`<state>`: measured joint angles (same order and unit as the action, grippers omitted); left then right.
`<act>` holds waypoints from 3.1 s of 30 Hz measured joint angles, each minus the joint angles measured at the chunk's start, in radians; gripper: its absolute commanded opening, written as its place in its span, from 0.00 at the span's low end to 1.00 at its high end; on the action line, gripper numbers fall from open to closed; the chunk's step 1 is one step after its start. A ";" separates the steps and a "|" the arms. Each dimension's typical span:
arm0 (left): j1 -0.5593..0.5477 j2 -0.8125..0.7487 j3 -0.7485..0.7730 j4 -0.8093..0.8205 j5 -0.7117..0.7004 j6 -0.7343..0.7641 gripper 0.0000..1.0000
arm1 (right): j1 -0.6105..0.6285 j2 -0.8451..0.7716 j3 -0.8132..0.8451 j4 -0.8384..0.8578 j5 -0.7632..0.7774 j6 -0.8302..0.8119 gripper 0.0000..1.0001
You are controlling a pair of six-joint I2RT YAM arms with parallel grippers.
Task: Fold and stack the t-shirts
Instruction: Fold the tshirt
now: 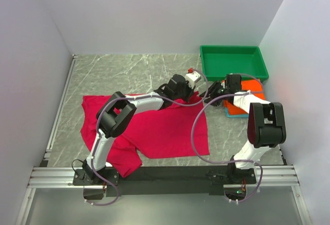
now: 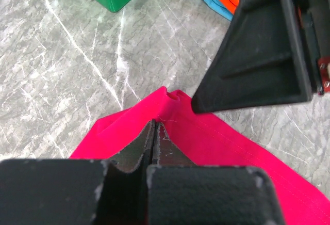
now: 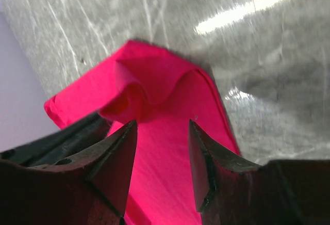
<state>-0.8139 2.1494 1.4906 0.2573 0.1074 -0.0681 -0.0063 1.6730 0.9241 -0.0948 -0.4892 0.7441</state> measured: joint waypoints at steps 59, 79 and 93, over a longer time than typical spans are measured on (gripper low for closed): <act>0.001 -0.030 -0.014 0.006 0.029 -0.008 0.01 | 0.056 0.278 -0.008 0.438 -0.042 0.275 0.11; -0.002 -0.022 -0.013 -0.012 0.071 -0.027 0.01 | 0.021 0.261 0.038 0.377 0.036 0.188 0.45; -0.013 0.050 0.026 -0.024 0.097 -0.050 0.01 | 0.019 0.215 0.087 0.195 0.157 0.056 0.39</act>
<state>-0.8268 2.1990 1.5162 0.2333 0.2043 -0.1177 0.0132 1.8881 1.0107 0.0998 -0.3321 0.7998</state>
